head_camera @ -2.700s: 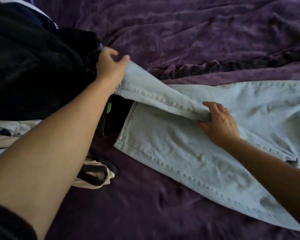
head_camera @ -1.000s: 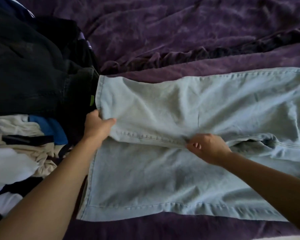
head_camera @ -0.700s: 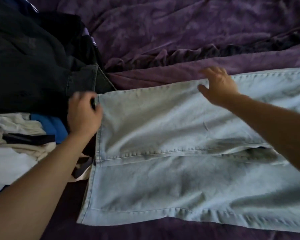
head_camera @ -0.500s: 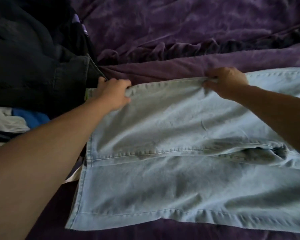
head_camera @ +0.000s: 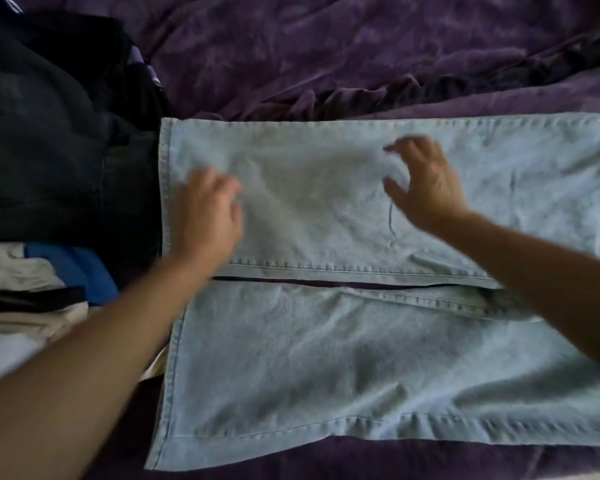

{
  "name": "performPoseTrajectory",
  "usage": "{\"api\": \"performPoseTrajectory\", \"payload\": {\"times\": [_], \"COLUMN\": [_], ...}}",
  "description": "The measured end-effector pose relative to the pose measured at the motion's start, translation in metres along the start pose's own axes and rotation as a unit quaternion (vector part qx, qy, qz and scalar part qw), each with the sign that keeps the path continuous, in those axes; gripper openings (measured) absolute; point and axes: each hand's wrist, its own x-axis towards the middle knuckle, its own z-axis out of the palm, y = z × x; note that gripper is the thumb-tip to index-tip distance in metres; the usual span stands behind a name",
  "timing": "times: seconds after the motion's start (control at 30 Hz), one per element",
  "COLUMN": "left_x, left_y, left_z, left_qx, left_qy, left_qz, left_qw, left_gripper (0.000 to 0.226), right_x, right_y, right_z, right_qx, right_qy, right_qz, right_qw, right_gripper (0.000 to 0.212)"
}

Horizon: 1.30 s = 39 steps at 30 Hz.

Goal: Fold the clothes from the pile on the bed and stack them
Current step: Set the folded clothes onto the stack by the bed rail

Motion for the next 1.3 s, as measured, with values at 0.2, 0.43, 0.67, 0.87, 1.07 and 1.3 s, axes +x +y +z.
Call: {"api": "performPoseTrajectory", "payload": {"times": [0.2,0.43,0.67,0.87,1.07,1.3], "left_x": [-0.143,-0.217,-0.223,-0.242,-0.247,-0.263], "left_y": [0.125,0.259,0.390,0.455,0.460,0.468], "left_z": [0.032,0.047,0.100,0.151,0.153,0.108], "left_qx": [-0.140,-0.114,-0.049,0.102,0.009,-0.018], "left_qy": [-0.149,-0.304,-0.338,-0.367,-0.306,-0.382], "left_qz": [0.097,0.269,0.240,0.225,0.193,0.192], "left_qw": [0.974,0.907,0.909,0.897,0.932,0.904], "left_gripper": [0.017,0.027,0.030,0.061,0.020,0.016], "right_x": [-0.179,-0.297,-0.356,-0.398,-0.446,-0.455], "right_y": [0.035,0.151,0.316,0.384,0.415,0.425], "right_z": [-0.004,-0.081,-0.145,-0.158,-0.158,-0.196], "right_qx": [-0.013,-0.090,-0.163,-0.139,-0.106,-0.118], "right_qy": [-0.059,-0.049,-0.156,-0.182,-0.141,-0.097], "right_qz": [0.100,0.223,0.293,0.121,0.022,-0.034], "right_qw": [0.993,0.969,0.929,0.966,0.984,0.988], "right_gripper": [0.042,0.044,0.058,0.083,0.054,0.031]}}
